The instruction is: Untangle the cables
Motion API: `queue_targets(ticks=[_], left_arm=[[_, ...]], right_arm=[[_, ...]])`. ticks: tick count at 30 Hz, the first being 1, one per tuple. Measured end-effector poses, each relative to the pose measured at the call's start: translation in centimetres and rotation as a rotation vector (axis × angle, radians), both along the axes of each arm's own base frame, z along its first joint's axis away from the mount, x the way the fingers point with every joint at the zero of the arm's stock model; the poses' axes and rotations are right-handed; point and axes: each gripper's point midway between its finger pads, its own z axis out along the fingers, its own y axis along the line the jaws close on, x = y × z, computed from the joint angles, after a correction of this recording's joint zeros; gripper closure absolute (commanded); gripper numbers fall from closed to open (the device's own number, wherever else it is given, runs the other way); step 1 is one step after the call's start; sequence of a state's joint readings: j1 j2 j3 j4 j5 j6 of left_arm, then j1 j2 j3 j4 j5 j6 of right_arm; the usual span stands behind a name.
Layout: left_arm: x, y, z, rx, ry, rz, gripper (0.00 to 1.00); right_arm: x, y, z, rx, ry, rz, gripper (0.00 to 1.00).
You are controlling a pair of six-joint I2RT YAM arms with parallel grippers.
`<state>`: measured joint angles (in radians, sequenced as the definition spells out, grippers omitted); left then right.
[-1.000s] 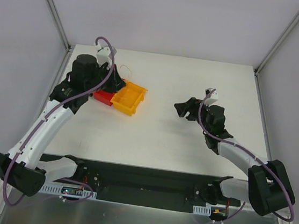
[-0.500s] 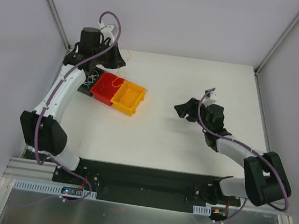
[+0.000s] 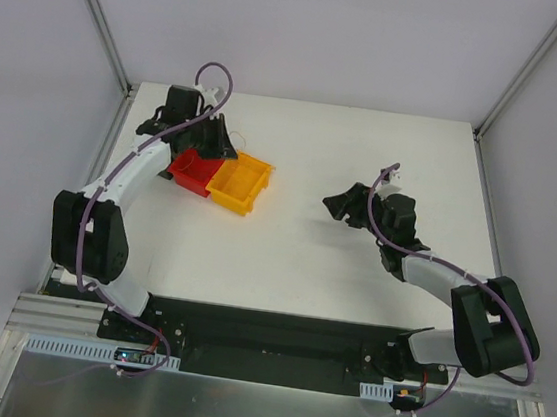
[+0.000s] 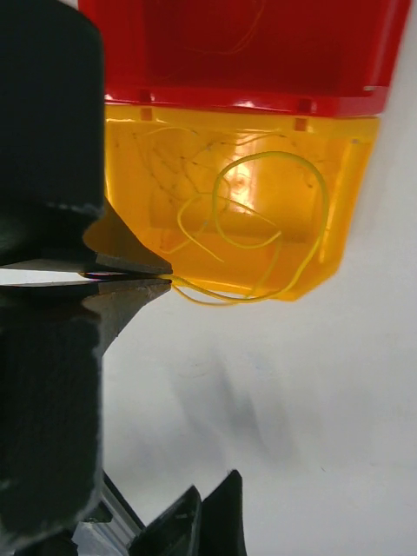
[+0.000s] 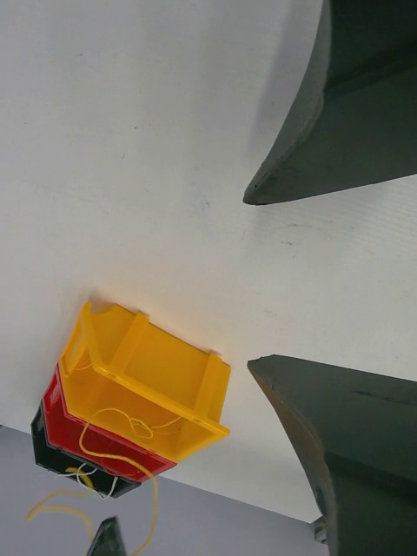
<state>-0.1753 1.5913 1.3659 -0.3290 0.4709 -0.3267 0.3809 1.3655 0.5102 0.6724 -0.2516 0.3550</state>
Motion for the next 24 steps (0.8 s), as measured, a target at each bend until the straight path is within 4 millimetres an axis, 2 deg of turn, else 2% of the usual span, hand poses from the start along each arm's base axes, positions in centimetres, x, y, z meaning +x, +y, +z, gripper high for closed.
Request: queue_targets(ticks=[4,9,12,17,24], left_arm=[[-1.6,0.3,-4.9,0.014,0.131,0.019,1.0],[-2.0,0.4,-8.1,0.028,0.214,0.021,0.97],[-2.0,0.4,-9.2,0.033,0.241,0.022,0.91],[-1.6,0.4,-10.7,0.044,0.278,0.027,0.75],[-1.4,0.5,-10.4,0.052,0.269,0.039,0.59]], right_arm=[[0.0,0.0,-0.1,0.003,0.002,-0.001,0.28],[0.1,0.0,-0.2,0.006,0.008,-0.001,0.28],[0.1,0.0,-0.4,0.008,0.016,0.0,0.28],[0.0,0.2,-0.4,0.014,0.02,0.008,0.28],[0.2,0.1,-0.4,0.028,0.022,0.004,0.28]])
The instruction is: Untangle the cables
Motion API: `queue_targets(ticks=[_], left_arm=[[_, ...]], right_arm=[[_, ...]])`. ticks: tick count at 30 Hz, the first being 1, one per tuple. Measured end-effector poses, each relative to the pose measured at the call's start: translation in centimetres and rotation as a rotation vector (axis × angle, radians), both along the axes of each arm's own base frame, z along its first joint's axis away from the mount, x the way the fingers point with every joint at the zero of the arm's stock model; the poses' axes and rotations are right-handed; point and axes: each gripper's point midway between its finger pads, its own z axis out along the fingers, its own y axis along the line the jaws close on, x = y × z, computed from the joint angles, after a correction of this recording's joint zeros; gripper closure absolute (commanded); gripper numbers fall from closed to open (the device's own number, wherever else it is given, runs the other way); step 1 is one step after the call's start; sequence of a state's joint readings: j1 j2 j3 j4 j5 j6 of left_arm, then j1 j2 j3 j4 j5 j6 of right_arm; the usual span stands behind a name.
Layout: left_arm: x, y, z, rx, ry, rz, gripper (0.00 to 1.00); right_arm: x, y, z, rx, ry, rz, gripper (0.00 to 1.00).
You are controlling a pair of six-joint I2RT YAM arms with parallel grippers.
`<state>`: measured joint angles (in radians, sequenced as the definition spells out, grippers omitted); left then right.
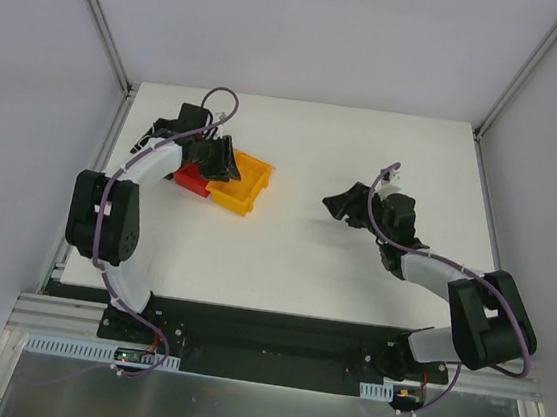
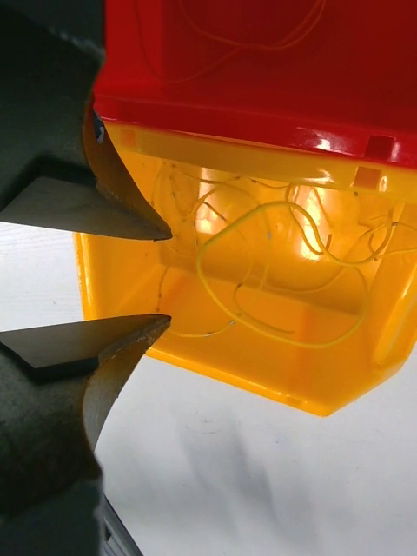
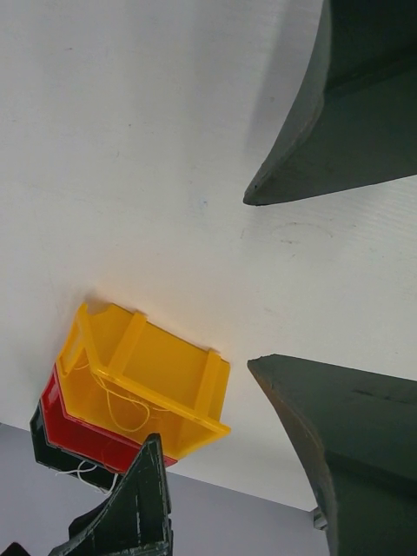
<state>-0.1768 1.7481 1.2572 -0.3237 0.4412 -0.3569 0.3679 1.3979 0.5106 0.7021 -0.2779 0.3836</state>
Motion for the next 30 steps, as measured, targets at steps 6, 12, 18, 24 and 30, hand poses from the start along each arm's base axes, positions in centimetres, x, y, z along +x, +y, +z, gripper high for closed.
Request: queue_targets(ticks=[6,12,18,24,30], left_arm=[[-1.8,0.6,4.0,-0.003,-0.103,0.01,0.52],[-7.5,0.3,9.2,-0.003,-0.319,-0.036,0.46],[-15.5,-1.7,6.9,-0.029,-0.425,-0.209,0.42],[-18.4,-1.6,8.6,-0.096,-0.597,-0.251,0.4],[-19.6,-2.8,11.4,-0.198,-0.73,-0.308,0.4]], right_arm=[[0.0,0.0,-0.1,0.0,0.004,0.0,0.28],[0.1,-0.6,-0.3,-0.021,0.009,-0.031,0.27],[-0.6,-2.0,0.9,-0.045,-0.035,-0.123,0.2],[-6.4,-0.8,3.4,-0.127,-0.105,-0.105,0.04],[-11.5,-4.4,3.0,-0.067,-0.148,-0.144,0.04]])
